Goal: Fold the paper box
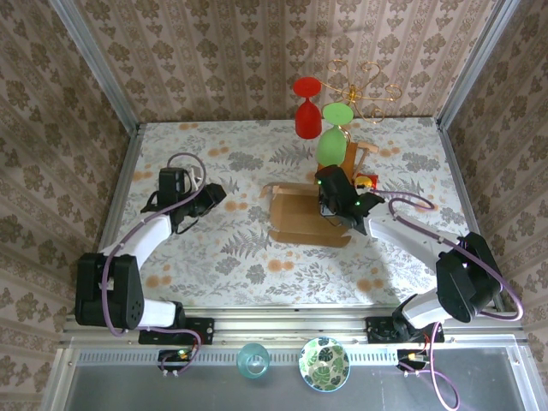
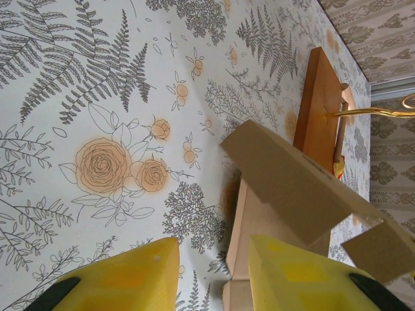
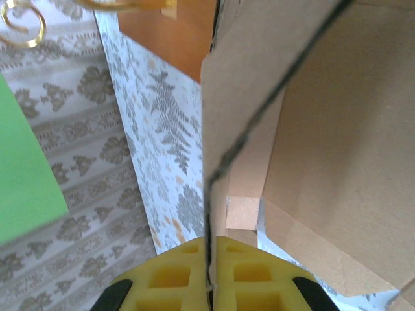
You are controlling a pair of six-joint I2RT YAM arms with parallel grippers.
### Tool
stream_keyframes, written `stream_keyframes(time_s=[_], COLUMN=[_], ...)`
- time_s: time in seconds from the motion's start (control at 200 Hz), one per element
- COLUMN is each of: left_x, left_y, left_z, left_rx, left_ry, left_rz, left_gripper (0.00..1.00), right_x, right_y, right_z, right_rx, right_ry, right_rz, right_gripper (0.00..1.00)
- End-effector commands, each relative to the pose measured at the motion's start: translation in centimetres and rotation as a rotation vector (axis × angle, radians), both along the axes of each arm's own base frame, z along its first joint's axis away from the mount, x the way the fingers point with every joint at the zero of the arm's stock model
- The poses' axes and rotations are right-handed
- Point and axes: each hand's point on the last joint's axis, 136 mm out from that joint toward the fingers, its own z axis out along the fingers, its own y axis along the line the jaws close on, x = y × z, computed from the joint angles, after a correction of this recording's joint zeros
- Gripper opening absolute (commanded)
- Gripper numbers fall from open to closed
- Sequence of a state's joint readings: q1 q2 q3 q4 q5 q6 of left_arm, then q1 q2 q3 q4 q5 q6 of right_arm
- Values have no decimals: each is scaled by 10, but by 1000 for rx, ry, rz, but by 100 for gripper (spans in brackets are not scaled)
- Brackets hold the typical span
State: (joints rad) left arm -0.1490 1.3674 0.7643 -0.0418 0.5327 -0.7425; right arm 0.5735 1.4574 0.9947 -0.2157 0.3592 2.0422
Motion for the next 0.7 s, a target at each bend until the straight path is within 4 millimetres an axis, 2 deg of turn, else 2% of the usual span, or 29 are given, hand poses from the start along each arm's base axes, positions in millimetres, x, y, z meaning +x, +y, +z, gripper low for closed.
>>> stream_keyframes(time_s=[0.0, 0.11, 0.2, 0.255, 0.275, 0.395, 0.465, 0.56, 0.695], left_x=[5, 8, 8, 8, 8, 9, 8, 8, 6], left_y=[-4, -5, -5, -4, -4, -3, -4, -7, -13], left_z=[10, 13, 14, 14, 14, 18, 21, 27, 33], left_rx=[-7, -4, -6, -7, -7, -8, -12, -19, -19], left_ry=[-19, -23, -23, -21, -21, -20, -18, -23, -29], left_rz=[-32, -32, -25, -16, -14, -2, -2, -8, -25], left_gripper=[35, 35, 36, 35, 35, 35, 34, 34, 34], right_x=[-2, -3, -13, -26, -32, -61, -67, -61, -35], right_y=[-21, -20, -18, -20, -22, -34, -40, -48, -50], right_z=[-10, 26, 47, 46, 57, 58, 54, 45, 31], right_rx=[-56, -71, -64, -91, -79, -73, -49, -35, -27], right_ry=[68, 50, 58, 111, 95, 152, 155, 119, 93], right_rz=[-45, -20, -1, 14, 15, -7, -43, -92, -97], right_gripper=[0, 0, 0, 0, 0, 0, 0, 0, 0])
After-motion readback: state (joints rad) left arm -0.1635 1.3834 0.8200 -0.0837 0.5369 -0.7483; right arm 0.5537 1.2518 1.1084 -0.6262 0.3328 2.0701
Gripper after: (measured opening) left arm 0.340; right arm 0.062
